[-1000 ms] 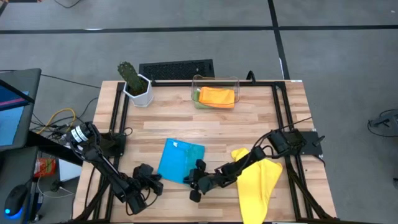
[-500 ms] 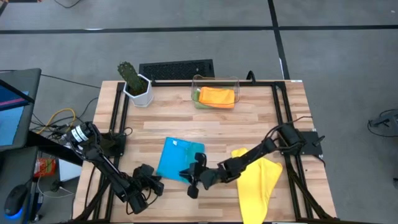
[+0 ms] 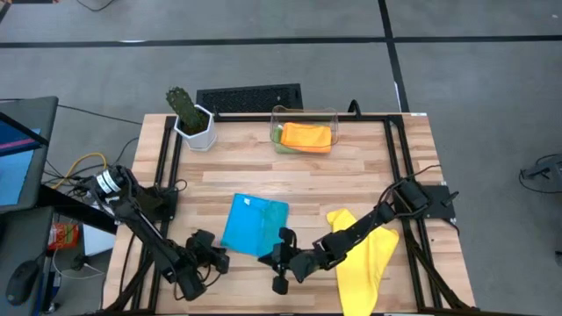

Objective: Fold microfiber towels
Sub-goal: Fold the blue towel

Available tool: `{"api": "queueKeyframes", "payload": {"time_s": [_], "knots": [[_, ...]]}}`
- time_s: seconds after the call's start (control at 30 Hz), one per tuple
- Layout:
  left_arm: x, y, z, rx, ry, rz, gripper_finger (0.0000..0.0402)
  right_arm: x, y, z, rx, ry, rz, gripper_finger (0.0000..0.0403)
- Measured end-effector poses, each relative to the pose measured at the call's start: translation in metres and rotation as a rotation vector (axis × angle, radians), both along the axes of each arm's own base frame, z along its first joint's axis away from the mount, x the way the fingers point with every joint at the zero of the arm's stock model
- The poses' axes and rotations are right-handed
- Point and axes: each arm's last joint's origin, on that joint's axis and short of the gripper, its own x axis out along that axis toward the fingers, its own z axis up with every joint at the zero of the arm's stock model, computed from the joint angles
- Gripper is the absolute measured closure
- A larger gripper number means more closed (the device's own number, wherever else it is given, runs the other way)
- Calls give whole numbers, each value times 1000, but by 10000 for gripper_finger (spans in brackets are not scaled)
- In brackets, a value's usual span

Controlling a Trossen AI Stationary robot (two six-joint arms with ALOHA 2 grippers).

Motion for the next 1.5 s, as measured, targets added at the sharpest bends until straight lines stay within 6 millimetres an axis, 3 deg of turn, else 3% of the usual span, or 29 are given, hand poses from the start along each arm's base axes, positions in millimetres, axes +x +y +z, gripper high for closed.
{"api": "queueKeyframes", "payload": {"time_s": [0.13,0.27,0.47,0.7,0.87,1.17,1.5], "knots": [[-13,4,21,-2,11,-28,367,-1,1,0,0,0,3,378],[-19,15,29,54,34,4,306,-1,1,0,0,0,1,381],[-6,24,5,-8,28,26,216,-1,1,-1,-3,6,2,373],[0,26,-14,-32,66,17,192,-2,1,-2,-13,24,3,377],[0,27,-15,-41,94,13,218,-2,1,-2,-13,25,4,381],[7,27,-16,-61,73,-3,387,-2,-8,-22,47,142,-66,381],[15,25,-11,-76,65,5,397,8,-23,-65,36,204,-110,381]]}}
